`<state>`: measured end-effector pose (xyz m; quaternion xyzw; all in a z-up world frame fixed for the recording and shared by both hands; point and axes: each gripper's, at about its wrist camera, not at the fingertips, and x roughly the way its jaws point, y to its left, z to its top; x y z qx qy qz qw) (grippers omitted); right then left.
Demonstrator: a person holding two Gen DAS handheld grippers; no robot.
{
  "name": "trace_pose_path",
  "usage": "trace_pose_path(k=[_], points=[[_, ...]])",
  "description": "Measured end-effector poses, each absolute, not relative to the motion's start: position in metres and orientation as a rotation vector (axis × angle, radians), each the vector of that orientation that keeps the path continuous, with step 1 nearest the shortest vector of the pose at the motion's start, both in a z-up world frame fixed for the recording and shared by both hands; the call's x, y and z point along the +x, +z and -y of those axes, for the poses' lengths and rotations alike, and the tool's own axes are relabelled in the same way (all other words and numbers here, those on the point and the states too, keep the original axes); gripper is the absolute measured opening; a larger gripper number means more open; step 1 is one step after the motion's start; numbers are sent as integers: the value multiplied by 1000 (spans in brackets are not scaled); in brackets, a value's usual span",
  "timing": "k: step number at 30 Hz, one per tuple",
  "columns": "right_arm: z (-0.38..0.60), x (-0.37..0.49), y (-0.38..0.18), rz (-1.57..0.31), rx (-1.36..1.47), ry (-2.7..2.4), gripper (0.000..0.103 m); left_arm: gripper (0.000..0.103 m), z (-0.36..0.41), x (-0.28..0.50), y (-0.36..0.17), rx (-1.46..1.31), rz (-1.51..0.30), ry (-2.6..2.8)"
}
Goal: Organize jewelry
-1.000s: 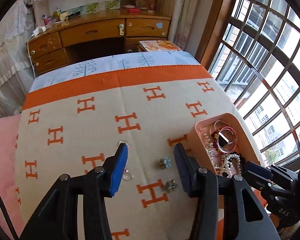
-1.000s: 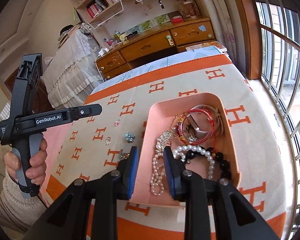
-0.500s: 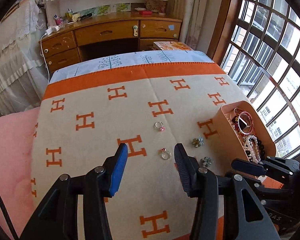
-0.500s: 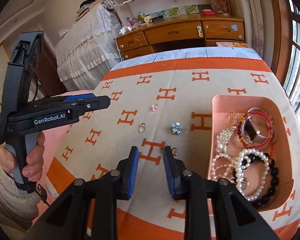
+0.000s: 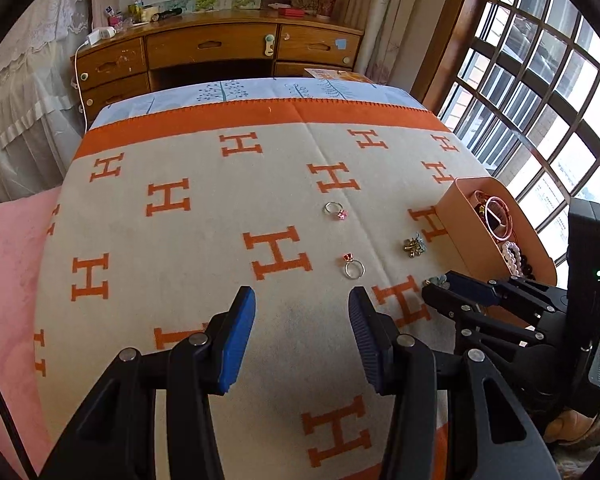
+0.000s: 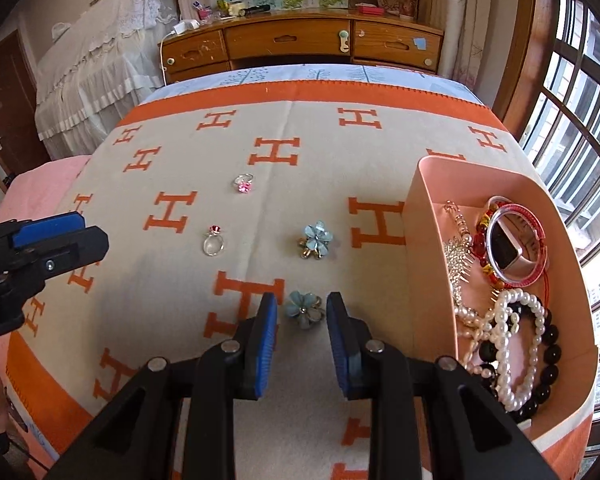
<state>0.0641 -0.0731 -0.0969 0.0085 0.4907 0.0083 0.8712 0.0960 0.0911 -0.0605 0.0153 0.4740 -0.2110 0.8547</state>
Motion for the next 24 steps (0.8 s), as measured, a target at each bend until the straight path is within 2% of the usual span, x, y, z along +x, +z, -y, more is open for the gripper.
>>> trace_pose_path(k=[3, 4, 6, 24], points=[[70, 63, -101, -1028, -7, 7, 26, 47, -85, 98, -62, 34, -991, -468], [69, 62, -100, -1023, -15, 9, 21, 47, -82, 100, -62, 35, -991, -474], [69, 59, -99, -1016, -18, 17, 19, 47, -75, 102, -62, 38, -988, -487], [144, 15, -35, -802, 204, 65, 19, 47, 26, 113, -85, 200, -1006, -599]])
